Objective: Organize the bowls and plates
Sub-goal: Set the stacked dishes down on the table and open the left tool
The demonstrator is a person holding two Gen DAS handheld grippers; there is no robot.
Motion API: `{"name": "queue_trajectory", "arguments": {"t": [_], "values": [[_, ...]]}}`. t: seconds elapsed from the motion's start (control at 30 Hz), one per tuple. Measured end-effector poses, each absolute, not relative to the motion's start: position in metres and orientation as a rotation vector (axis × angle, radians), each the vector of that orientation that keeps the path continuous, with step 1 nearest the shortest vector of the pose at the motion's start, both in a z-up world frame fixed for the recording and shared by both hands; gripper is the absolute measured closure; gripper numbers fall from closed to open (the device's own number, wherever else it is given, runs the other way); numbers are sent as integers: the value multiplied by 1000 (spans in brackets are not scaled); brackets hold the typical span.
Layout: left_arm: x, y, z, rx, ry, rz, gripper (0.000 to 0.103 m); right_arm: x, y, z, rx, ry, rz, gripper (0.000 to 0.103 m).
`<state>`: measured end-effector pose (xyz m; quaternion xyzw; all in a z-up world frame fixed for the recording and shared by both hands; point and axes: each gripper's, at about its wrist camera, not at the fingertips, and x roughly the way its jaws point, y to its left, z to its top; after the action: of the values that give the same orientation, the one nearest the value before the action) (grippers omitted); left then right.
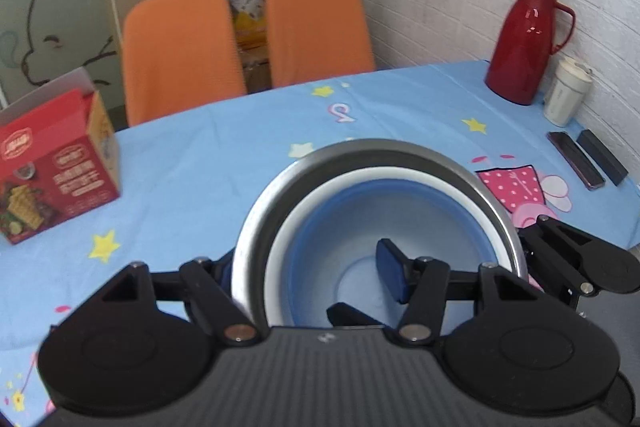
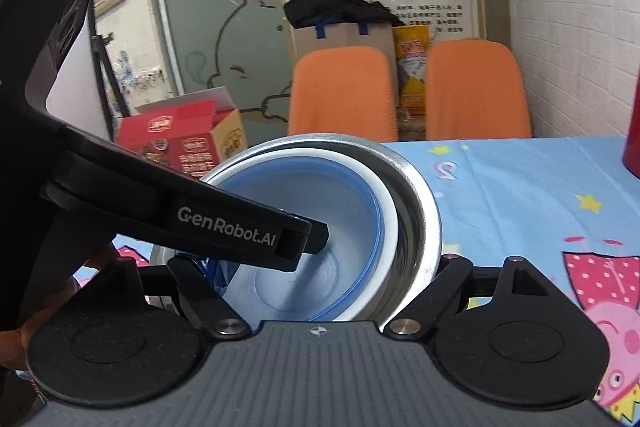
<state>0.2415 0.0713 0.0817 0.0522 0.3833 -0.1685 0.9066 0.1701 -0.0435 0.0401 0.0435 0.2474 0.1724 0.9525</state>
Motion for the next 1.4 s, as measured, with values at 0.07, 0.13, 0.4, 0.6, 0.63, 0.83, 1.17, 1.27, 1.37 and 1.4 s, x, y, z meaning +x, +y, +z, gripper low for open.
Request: {"name": "queue_trajectory", "arguments": {"t": [0.07, 0.13, 0.4, 0.6, 0.63, 0.83, 1.17, 1.27, 1.37, 1.4], "values": [[233, 95, 78, 90, 802, -302, 45, 169, -23, 40, 83, 507, 409, 32], [225, 118, 68, 59, 821, -265, 46, 166, -4, 35, 76, 526, 459, 32], [206, 159, 13, -37, 930, -222, 46, 150, 36, -3, 36, 675, 549, 32], [211, 164, 3, -51, 945, -238, 45, 155, 42, -12, 25, 710, 530, 32], [212, 165, 1, -53, 948, -240, 45, 156, 43, -12, 23, 713, 528, 32], [213, 160, 3, -10, 896, -217, 3, 156, 47, -20, 5, 717, 549, 31], [179, 153, 56, 30, 611, -55, 4, 145, -3, 13, 58, 582, 433, 32], [167, 147, 70, -9, 553, -36, 3, 142, -19, 19, 99, 545, 410, 32], [148, 136, 78, -72, 465, 14, 2, 138, -34, 22, 140, 454, 428, 32], [140, 133, 77, -111, 437, 46, 2, 136, -39, 20, 149, 408, 427, 32]]}}
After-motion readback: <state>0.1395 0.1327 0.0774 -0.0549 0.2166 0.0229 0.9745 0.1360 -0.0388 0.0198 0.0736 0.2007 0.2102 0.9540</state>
